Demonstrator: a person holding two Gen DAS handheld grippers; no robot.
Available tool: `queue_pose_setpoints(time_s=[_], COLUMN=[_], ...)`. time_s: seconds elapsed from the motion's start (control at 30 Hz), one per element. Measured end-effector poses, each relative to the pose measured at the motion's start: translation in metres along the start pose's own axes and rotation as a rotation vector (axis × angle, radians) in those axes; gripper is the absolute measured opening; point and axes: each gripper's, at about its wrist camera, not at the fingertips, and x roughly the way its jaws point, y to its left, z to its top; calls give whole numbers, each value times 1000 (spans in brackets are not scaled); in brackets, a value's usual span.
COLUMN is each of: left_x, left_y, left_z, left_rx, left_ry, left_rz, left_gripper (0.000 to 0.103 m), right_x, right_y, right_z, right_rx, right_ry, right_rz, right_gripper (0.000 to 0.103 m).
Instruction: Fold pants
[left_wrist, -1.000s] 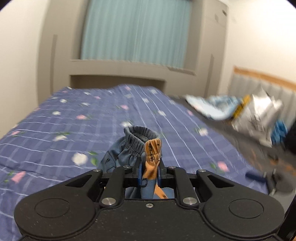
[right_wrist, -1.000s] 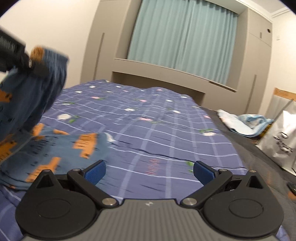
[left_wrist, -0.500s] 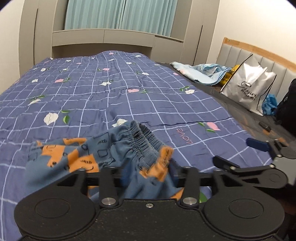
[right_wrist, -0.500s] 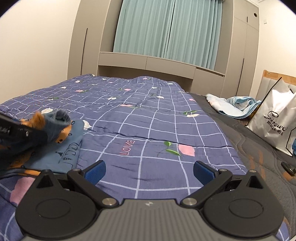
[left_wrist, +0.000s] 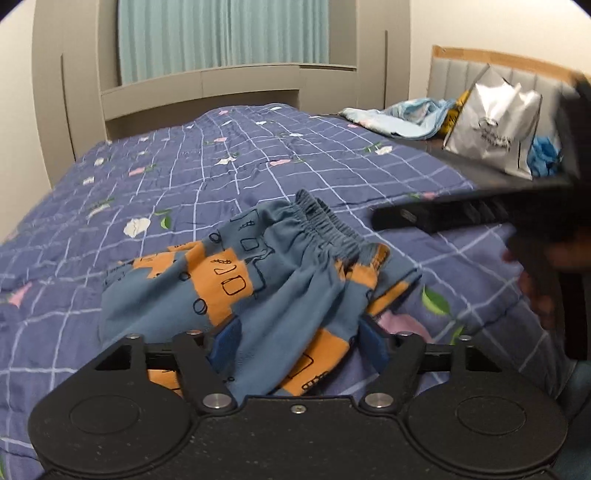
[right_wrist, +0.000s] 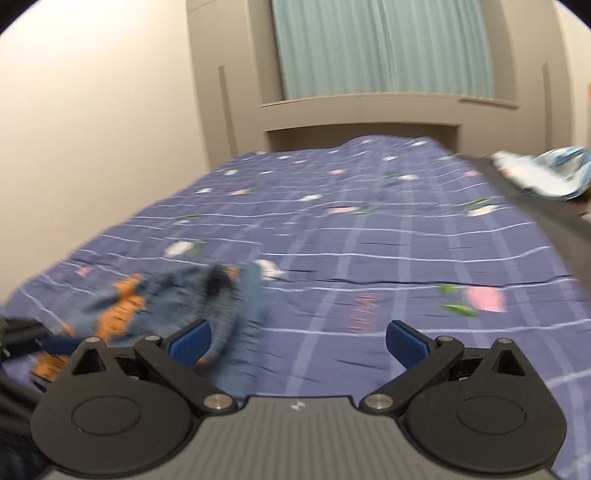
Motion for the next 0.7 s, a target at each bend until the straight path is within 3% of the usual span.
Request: queue_pose_setpoints(time_s=[0.1, 0.2, 0.27, 0.3, 0.43, 0.53, 0.7], left_x=[-1, 1, 3, 3, 1, -3, -13], left_y=[-5, -7, -7, -7, -7, -5, -7], left_z=[1, 3, 4, 4, 5, 6, 11], left_rx=[27, 39, 26, 26, 6, -11, -17], left_ry=[-6, 0, 4, 4, -3, -18, -47], left_rz=[-9, -25, -33, -33, -39, -47, -64], left_gripper=[45, 26, 23, 16, 9, 7, 6], right_x=[16, 32, 42, 46, 54, 49, 29], right_y=[8, 14, 18, 20, 24, 25, 28], right_z=[11, 20, 23, 24, 23, 23, 28], right_rx=[8, -4, -6, -7, -3, -8, -25], right_ry=[5, 22, 44, 54, 82, 69, 28], right_rz=[45, 80, 96, 103, 132, 133, 109], right_gripper=[102, 91, 77, 74, 35, 12, 12])
